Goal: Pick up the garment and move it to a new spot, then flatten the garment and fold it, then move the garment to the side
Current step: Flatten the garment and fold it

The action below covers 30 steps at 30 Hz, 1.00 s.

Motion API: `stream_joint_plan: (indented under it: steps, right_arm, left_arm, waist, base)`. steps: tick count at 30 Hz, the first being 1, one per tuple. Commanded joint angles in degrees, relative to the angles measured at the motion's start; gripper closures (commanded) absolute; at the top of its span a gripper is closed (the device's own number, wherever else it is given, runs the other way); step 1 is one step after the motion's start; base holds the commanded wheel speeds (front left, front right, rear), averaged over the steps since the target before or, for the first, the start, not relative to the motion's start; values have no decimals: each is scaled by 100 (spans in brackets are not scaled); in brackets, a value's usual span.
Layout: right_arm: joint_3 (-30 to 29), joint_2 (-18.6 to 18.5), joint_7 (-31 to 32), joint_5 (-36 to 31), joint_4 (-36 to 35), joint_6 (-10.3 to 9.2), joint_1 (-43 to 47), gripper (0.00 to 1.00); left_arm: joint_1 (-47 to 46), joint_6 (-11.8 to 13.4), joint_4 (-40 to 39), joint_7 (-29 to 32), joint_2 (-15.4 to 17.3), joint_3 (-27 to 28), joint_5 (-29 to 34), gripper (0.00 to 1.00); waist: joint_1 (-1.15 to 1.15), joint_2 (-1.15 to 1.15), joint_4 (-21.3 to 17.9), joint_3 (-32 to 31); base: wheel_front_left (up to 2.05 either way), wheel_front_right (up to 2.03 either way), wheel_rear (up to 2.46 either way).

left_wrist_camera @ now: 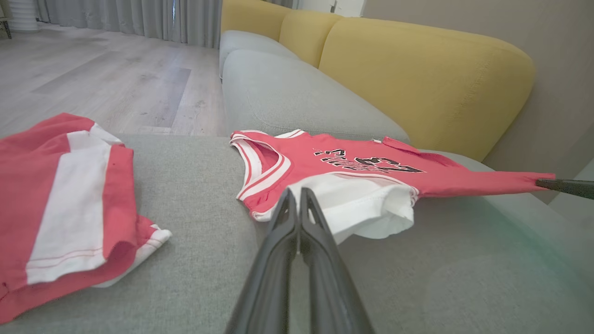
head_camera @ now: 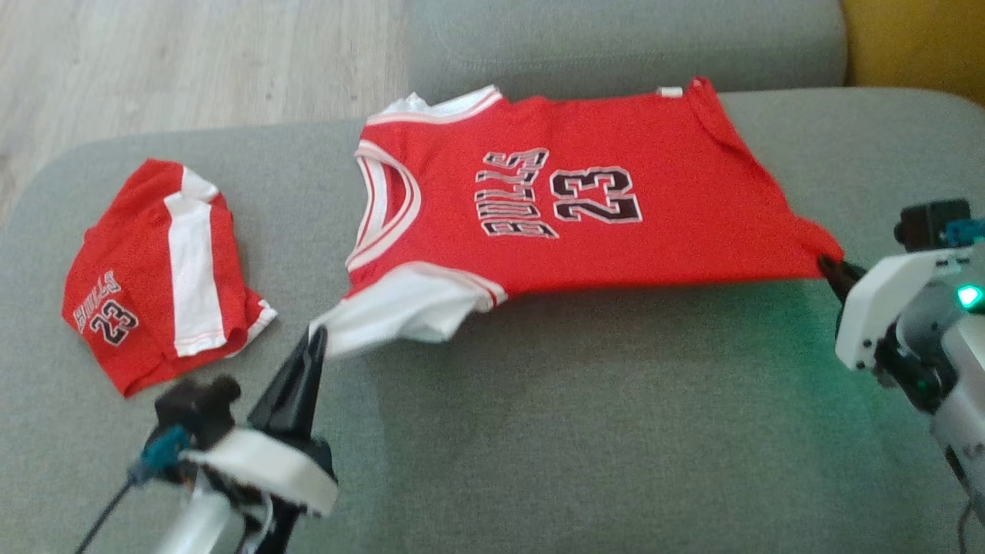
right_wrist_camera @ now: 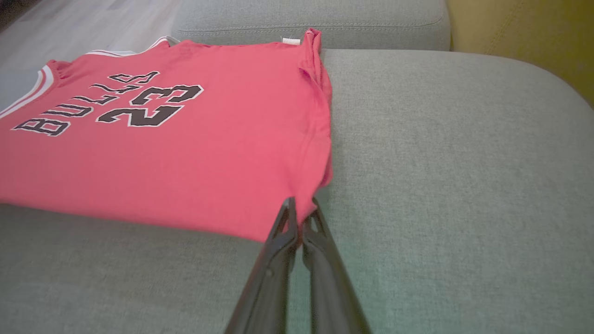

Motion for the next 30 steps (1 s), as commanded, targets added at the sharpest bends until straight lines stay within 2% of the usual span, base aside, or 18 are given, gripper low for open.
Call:
stream_joint_plan:
  steps: [1,10,15,22,30]
  right_arm:
    - [41,-194,5,67,-181,-4,9,100]
    - [43,-713,501,716,-1079,-4,923,100]
    - [-158,-835,671,844,-1534,-4,1321,100]
    - [-533,-721,768,612,-1799,-4,1421,100]
    - [-957,-481,932,215,-1932,-4,1264,100]
  left_arm:
    - [-152,53,-227,-4,227,213,-53,100]
    - [968,607,-1579,305,452,82,-69,100]
    - [1271,821,-2040,391,528,116,-116,100]
    - [1091,875,-2186,483,576,135,-61,100]
    - [607,832,-1986,577,567,194,-38,100]
  waist:
    - [1,0,-27,-102]
    - [1,0,-76,-378]
    - [1,0,-100,-421]
    - [1,0,-111,-381]
    - [1,0,-111,-181]
  base:
    - [0,0,0]
    - [0,0,0]
    - [0,0,0]
    - [0,0,0]
    - [0,0,0]
